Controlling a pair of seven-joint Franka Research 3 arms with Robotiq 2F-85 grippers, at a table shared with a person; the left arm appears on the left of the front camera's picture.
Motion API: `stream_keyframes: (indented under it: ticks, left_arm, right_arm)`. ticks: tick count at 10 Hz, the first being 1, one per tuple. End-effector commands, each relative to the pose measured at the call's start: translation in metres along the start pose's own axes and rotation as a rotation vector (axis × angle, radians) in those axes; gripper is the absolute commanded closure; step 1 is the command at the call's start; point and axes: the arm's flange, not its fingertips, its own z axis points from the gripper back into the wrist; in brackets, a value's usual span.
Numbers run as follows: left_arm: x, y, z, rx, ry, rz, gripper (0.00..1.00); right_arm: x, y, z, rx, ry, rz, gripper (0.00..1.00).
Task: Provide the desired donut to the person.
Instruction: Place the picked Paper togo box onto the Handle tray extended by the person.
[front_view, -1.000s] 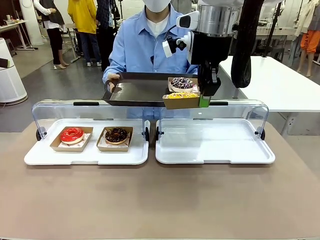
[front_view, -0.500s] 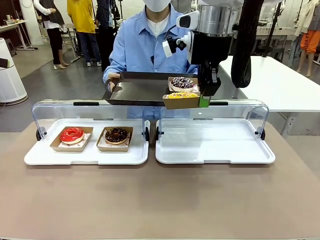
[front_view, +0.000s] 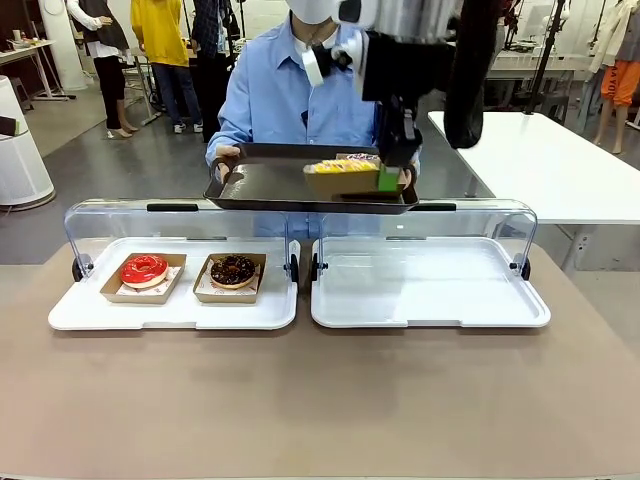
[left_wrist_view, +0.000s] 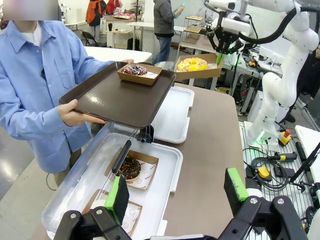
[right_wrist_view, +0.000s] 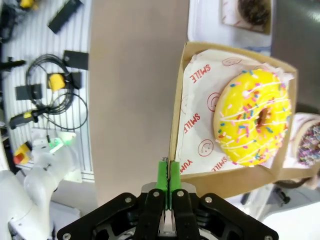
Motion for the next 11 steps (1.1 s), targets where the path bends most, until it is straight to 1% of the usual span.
stream_keyframes:
  ticks: [1, 2, 4, 6, 10, 11]
  left_arm:
    - [0.001, -0.001, 0.002, 0.0, -0.009, -0.005, 0.0]
    - [0.001, -0.001, 0.002, 0.0, -0.009, -0.005, 0.0]
    - [0.001, -0.001, 0.002, 0.0, -0.009, -0.005, 0.0]
    - [0.001, -0.001, 0.002, 0.0, -0.009, -0.005, 0.0]
    - [0.001, -0.001, 0.002, 0.0, -0.009, -0.005, 0.0]
    - [0.001, -0.001, 0.002, 0.0, -0.009, -0.005, 0.0]
  right_arm:
    - [0.032, -0.025, 0.018, -0.01, 0.036, 0.029, 0.98]
    - [0.047, -0.036, 0.022, -0.015, 0.036, 0.04, 0.98]
    - [0.072, -0.068, 0.024, -0.02, 0.036, 0.023, 0.98]
    - [0.085, -0.089, 0.016, -0.016, 0.031, 0.013, 0.98]
    - [0.087, -0.126, -0.005, -0.067, -0.031, 0.008, 0.98]
    - [0.084, -0.134, -0.015, -0.075, -0.031, 0.001, 0.98]
